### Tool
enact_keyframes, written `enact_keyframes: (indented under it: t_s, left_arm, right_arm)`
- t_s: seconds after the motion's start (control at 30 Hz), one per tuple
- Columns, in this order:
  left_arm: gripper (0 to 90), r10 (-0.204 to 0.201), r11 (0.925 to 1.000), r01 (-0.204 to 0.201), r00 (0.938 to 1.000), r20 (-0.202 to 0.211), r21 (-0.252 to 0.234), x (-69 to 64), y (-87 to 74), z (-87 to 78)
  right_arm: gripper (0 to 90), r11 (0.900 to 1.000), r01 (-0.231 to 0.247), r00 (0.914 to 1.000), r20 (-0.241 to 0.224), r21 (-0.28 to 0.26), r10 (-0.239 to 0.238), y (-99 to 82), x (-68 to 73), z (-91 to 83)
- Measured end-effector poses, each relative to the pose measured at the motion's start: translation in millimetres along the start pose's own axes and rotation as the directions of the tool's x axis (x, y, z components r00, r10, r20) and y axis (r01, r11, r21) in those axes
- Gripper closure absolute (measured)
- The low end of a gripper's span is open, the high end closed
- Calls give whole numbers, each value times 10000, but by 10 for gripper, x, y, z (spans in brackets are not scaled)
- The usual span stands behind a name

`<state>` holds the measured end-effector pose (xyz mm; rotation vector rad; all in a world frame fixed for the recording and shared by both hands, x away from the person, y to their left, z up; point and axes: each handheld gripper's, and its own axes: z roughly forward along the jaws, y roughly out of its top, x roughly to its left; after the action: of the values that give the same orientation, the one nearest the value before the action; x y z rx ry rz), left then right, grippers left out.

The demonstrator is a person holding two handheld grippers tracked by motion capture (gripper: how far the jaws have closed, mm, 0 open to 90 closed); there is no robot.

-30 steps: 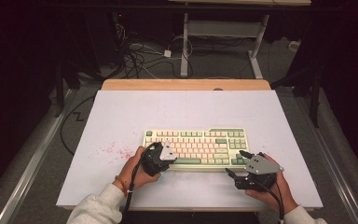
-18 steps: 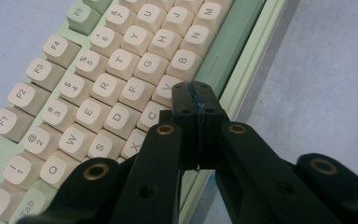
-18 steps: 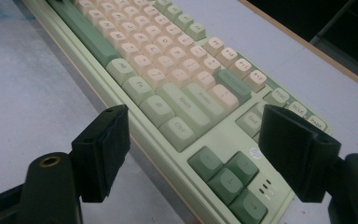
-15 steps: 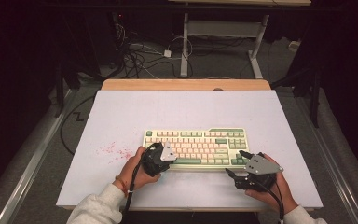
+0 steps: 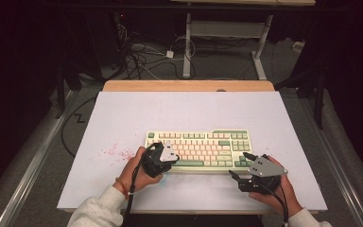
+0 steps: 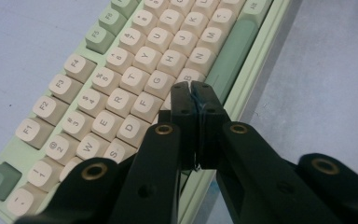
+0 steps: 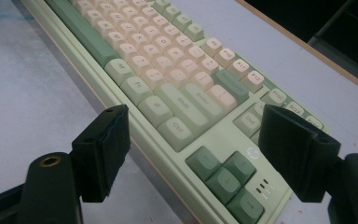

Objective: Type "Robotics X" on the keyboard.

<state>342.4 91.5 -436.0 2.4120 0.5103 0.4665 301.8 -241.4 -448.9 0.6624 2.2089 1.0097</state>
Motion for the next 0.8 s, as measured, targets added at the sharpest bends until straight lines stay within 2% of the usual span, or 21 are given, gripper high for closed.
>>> enact_keyframes:
  t_s: [0.37,0.5,0.67,0.73,0.8]
  left_arm:
    - [807,-122,9999,120,9993,-359,-77,65,-51,-57]
    - [754,-202,9997,196,9988,-452,-140,89,-80,-66]
    - [613,-257,9990,232,9972,-696,-373,98,-114,-92]
    - [512,-330,9983,284,9952,-920,-515,93,-136,-108]
    - [460,-348,9977,288,9944,-997,-614,89,-163,-122]
  right_arm:
    - [252,10000,0,10000,-2,19,0,-2,-2,0]
    - [252,10000,-3,10000,-5,9,3,-1,-2,-1]
    - [253,10000,-24,10000,8,7,24,-1,-7,-4]
    - [253,10000,-21,10000,12,3,21,-1,-8,-5]
    - [254,10000,-46,10000,18,3,46,-1,-10,-7]
